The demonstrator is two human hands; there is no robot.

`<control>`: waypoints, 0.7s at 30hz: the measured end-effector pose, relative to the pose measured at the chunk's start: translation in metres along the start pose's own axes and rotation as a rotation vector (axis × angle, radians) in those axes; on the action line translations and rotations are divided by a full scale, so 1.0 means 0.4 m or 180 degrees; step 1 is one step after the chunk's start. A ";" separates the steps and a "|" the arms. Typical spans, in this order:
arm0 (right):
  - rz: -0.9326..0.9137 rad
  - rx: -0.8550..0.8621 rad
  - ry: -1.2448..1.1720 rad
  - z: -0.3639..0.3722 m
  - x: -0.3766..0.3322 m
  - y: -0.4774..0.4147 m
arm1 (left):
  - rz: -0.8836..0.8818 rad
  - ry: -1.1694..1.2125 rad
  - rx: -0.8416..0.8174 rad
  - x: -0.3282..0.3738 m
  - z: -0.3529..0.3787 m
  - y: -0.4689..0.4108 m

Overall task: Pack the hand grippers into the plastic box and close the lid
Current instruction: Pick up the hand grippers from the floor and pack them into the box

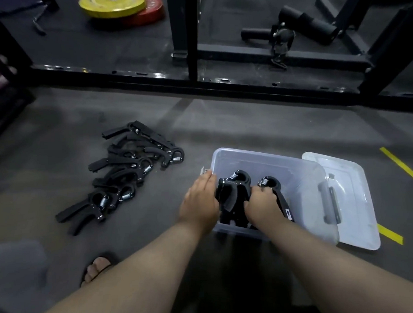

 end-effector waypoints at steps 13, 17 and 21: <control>-0.0215 0.0534 0.0238 0.021 0.026 -0.012 | -0.0152 0.0230 -0.0304 0.009 0.010 0.025; -0.0347 0.1214 0.0232 0.000 -0.024 0.001 | -0.0186 0.0174 -0.0153 -0.008 -0.018 0.051; -0.0900 0.1249 -0.0498 -0.010 -0.191 0.009 | -0.1058 0.0195 0.0140 -0.102 -0.067 0.029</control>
Point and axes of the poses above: each hand's wrist, its own y-axis away from the middle knuckle, its own z-axis out of the palm, x = y × z, the point moved 3 cm from there along -y, towards the middle knuckle, and after that the axes turned 2 degrees about -x, right-handed, at the moved point
